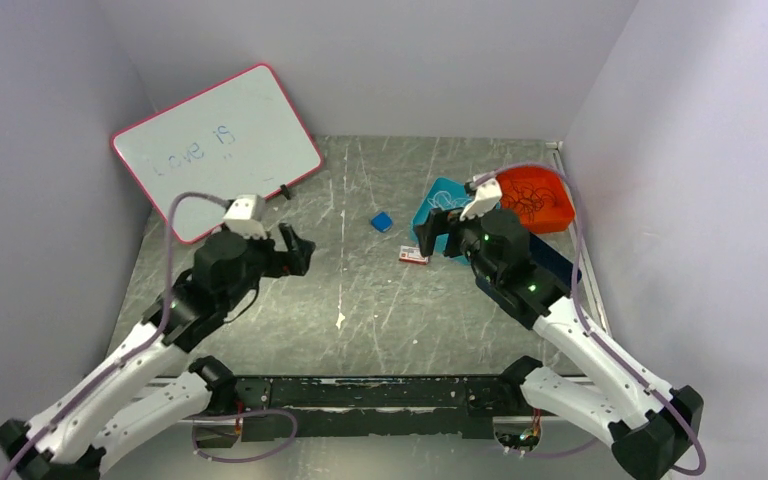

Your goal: Untangle the cables

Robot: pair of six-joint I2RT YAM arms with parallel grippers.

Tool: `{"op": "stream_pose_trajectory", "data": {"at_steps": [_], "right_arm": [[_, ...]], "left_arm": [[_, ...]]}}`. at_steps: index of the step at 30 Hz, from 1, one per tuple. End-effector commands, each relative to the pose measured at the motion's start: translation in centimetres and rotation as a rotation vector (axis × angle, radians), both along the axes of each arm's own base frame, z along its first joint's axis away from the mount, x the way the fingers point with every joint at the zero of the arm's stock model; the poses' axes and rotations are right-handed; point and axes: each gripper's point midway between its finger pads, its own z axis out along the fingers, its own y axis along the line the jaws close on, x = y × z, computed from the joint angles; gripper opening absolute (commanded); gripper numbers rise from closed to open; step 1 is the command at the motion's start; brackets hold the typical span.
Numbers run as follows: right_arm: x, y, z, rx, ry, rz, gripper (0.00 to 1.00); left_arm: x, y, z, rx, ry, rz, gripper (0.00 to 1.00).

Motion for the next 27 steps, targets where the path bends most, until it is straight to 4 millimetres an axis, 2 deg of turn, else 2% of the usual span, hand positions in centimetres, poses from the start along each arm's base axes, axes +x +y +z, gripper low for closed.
{"op": "stream_pose_trajectory", "data": {"at_steps": [1,3,8,11,19,27], "right_arm": [[-0.8,0.8,0.3,-0.034,-0.101,0.03,1.0],[-1.2,1.0,-0.4,-0.058,-0.114,0.061,1.0],[-0.8,-1.1,-1.9,0.021,-0.095,-0.101,1.0],[-1.4,-1.6,-2.1,0.083,-0.118,-0.115,1.0],[-1.3,-3.4,-3.9,0.109,-0.087,-0.234,1.0],[-1.0,-3.6,-4.9,0.073,-0.061,-0.256,1.0]], "left_arm": [[-1.3,3.2,-0.1,-0.047,-0.061,0.105,1.0],[-2.0,4.3,-0.3,-0.065,-0.073,0.138,1.0],[-2.7,6.3,-1.3,-0.057,-0.079,0.209,1.0],[-3.0,7.2,-1.7,-0.055,-0.077,0.249,1.0],[-3.9,9.0,-2.7,-0.098,-0.085,0.319,1.0],[-4.2,9.9,-2.4,-0.125,-0.112,0.356,1.0]]}}
